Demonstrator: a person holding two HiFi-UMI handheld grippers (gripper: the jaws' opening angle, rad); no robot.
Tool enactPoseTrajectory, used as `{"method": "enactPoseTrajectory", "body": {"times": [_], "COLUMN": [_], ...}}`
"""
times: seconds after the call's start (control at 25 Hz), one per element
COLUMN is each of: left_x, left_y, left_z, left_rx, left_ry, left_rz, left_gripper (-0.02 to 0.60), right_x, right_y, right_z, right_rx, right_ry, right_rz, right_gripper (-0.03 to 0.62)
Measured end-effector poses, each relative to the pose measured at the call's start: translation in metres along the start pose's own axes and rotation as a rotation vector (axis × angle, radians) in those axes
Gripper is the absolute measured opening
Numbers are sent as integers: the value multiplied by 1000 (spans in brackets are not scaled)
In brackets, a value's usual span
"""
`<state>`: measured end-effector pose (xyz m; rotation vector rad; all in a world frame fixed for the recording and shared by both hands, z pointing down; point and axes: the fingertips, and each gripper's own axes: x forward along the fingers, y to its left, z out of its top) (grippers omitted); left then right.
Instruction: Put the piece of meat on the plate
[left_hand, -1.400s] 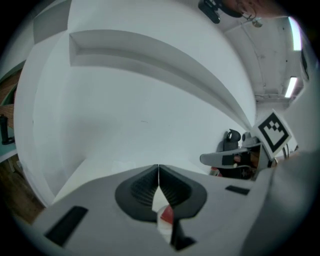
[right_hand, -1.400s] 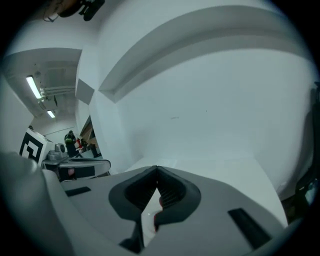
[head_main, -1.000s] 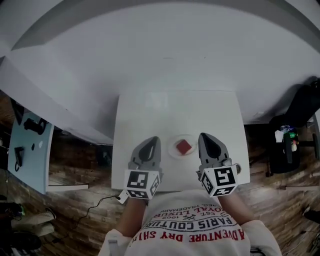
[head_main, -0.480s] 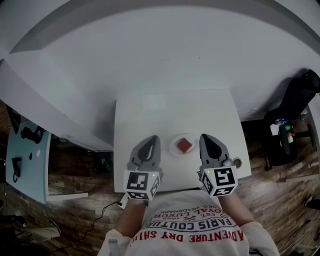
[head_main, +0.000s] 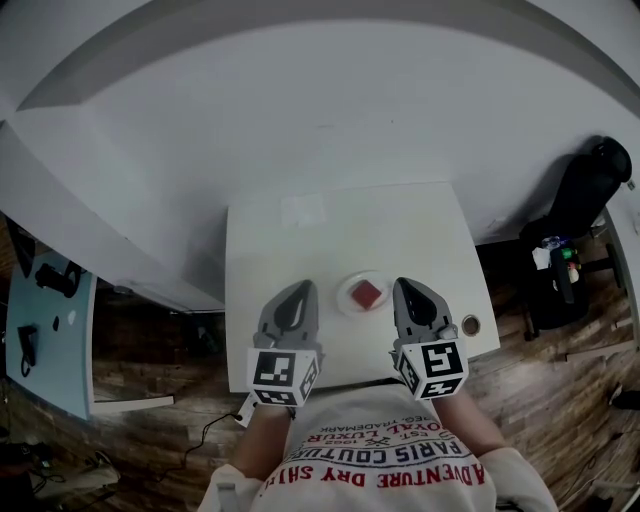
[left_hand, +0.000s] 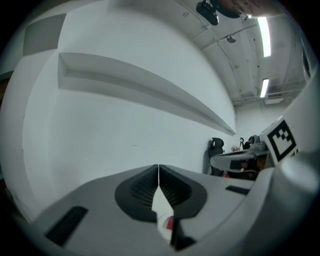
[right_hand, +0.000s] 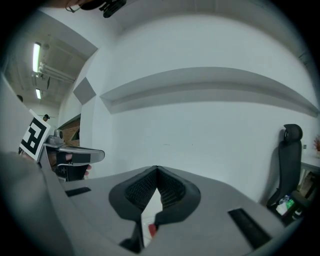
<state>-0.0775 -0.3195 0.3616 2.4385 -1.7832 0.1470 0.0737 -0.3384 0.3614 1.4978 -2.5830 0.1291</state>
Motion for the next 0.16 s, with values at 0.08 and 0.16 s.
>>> {"method": "enactPoseTrajectory", "body": {"times": [0.08, 0.16], "left_x": [-3, -5], "left_y": [0, -1], "left_z": [-2, -5], "left_rx": [-2, -4], "left_ry": [3, 8], "left_rz": [-8, -15], "left_gripper": [8, 8], "right_x": [-2, -4], "right_y": [2, 4], "right_z": [-3, -7], "right_rx": [1, 1], "right_ry": [4, 10], "right_rz": [-7, -14], "right_gripper": [12, 12]}}
